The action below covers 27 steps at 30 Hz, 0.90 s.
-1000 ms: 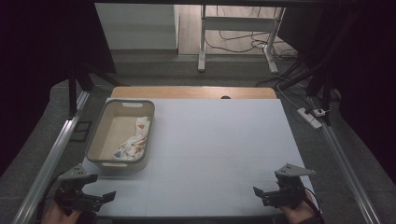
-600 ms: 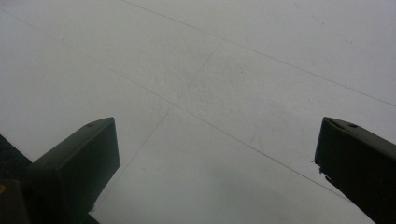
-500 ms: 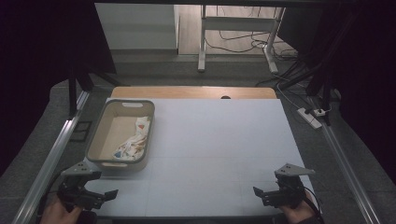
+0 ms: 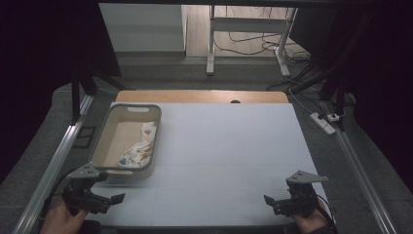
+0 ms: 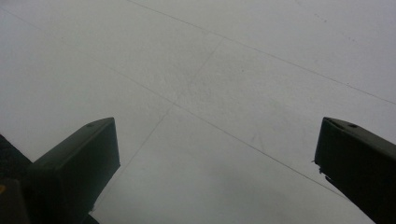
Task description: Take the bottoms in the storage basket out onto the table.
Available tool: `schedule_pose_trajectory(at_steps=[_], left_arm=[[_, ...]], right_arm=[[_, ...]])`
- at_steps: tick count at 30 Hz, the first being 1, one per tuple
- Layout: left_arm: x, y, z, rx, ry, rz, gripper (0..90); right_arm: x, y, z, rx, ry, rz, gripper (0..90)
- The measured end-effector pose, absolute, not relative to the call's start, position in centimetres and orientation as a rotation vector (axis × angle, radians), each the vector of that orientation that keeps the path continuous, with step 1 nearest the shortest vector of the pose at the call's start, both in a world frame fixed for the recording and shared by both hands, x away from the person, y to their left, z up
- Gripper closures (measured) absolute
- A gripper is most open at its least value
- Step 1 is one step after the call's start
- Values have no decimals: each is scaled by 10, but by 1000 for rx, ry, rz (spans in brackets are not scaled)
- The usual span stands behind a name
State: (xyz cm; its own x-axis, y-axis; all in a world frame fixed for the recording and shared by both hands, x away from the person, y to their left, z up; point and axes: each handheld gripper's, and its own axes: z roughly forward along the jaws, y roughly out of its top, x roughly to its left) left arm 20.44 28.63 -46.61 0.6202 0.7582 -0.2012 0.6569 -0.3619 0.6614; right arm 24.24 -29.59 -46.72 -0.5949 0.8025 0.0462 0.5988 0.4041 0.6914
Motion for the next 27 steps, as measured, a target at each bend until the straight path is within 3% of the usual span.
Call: schedule_pose_trajectory(at_steps=[27], left_arm=[[244,285,-459,2096,1121,217,0]], right_arm=[[243,-294,-468,1216,2389,966,0]])
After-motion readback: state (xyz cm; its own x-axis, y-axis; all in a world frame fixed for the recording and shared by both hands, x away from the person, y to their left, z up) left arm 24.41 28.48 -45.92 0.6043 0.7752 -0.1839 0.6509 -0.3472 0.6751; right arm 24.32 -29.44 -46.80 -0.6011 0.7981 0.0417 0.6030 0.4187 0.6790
